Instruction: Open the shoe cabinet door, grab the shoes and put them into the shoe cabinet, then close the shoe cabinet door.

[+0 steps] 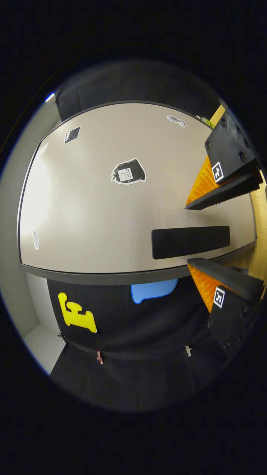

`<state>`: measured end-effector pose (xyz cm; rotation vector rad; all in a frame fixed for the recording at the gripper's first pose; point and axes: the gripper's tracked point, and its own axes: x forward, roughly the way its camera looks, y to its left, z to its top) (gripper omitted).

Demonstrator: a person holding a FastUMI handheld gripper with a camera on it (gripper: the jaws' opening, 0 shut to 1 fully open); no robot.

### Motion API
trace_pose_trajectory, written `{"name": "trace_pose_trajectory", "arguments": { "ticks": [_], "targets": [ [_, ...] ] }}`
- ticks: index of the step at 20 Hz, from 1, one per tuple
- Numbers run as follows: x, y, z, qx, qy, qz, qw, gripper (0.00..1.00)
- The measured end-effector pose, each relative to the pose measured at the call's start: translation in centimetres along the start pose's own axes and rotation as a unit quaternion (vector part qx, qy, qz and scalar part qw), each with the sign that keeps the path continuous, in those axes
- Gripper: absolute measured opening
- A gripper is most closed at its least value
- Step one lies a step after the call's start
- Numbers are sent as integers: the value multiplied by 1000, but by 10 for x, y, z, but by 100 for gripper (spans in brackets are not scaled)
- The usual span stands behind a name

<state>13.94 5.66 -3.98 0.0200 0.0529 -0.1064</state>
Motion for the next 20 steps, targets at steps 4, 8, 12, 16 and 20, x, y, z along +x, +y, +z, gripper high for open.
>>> {"name": "trace_pose_trajectory", "arguments": {
  "ticks": [4, 8, 12, 16, 20],
  "targets": [
    [2, 3, 0, -7, -5, -12, 1000, 55],
    [1, 5, 0, -16, -3, -17, 1000, 34],
    [0, 4, -2, -18, 8, -11, 1000, 24],
    [-16, 4, -1, -19, 10, 4, 1000, 24],
    [-43, 4, 7, -12, 12, 13, 1000, 24]
  ]
}}
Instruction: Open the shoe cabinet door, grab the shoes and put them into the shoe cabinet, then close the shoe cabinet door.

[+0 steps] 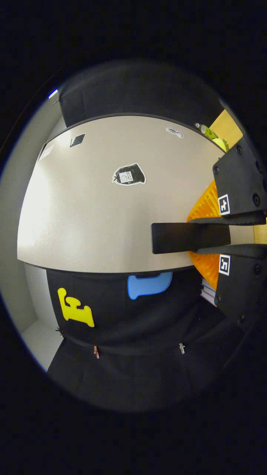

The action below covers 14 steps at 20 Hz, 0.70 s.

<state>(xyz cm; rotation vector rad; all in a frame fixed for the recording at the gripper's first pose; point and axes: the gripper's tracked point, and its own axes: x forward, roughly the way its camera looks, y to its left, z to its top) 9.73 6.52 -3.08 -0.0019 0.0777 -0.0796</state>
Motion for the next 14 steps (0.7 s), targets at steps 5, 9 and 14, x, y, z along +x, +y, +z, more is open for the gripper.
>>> {"name": "trace_pose_trajectory", "arguments": {
  "ticks": [5, 9, 14],
  "targets": [
    [-33, -8, 4, 3, 1, 15, 1000, 23],
    [-54, -14, 8, 6, 5, 38, 999, 24],
    [-71, -30, 8, 0, 13, 75, 997, 23]
  ]
}}
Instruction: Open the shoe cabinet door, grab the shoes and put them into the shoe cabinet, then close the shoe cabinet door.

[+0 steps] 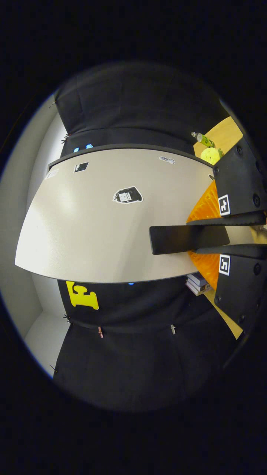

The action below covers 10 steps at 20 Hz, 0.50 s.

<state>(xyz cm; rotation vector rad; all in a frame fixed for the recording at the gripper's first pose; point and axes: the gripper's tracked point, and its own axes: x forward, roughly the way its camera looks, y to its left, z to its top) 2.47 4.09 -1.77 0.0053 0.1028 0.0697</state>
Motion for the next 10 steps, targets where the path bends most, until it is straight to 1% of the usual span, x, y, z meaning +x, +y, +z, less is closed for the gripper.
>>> {"name": "trace_pose_trajectory", "arguments": {
  "ticks": [4, 10],
  "targets": [
    [-13, -20, 4, 4, 0, 15, 1000, 23],
    [-35, -53, 5, 5, -6, 3, 1000, 23]
  ]
}}
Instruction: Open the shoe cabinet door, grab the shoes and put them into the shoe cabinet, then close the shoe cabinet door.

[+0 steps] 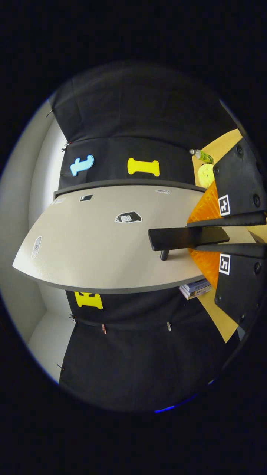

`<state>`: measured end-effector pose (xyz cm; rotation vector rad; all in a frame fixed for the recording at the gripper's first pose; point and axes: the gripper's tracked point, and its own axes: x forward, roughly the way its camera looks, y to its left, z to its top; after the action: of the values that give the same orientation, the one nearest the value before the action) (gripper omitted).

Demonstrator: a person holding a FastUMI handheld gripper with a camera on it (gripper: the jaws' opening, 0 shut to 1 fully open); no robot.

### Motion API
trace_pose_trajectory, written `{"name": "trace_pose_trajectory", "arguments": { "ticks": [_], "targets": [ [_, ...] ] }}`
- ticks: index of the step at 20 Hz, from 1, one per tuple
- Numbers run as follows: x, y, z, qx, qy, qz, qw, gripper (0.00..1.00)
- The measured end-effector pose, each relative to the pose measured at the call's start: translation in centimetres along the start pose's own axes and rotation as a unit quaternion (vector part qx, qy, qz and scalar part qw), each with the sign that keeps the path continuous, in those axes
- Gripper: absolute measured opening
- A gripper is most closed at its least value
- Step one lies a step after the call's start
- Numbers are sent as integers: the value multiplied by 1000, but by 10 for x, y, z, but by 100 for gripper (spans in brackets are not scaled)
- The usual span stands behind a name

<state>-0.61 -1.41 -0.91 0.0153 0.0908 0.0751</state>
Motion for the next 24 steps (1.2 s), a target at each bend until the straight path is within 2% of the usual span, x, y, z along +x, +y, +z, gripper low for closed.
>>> {"name": "trace_pose_trajectory", "arguments": {
  "ticks": [5, 11, 13, 16, 24],
  "targets": [
    [-11, -25, 1, 6, 6, -12, 1000, 22],
    [-26, -66, 3, 6, -3, -60, 998, 22],
    [-29, -85, 4, 16, -7, -73, 997, 17],
    [-33, -115, 4, 27, -9, -89, 996, 16],
    [-40, -133, 8, 18, -10, -86, 996, 16]
  ]
}}
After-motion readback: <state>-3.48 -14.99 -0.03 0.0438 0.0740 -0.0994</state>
